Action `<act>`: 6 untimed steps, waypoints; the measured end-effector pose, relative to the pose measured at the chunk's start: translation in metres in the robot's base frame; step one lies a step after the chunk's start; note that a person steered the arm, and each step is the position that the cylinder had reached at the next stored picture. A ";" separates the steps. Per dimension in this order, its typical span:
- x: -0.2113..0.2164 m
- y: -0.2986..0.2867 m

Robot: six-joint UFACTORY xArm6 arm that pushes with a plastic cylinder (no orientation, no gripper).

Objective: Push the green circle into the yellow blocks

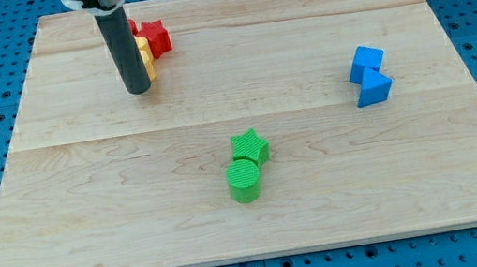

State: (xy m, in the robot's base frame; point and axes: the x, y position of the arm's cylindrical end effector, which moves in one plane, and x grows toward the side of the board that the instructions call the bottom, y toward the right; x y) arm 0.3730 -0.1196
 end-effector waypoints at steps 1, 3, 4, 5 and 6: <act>0.018 0.091; 0.143 0.206; 0.177 0.156; 0.174 0.081; 0.159 0.041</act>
State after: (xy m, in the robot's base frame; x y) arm 0.5316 -0.0785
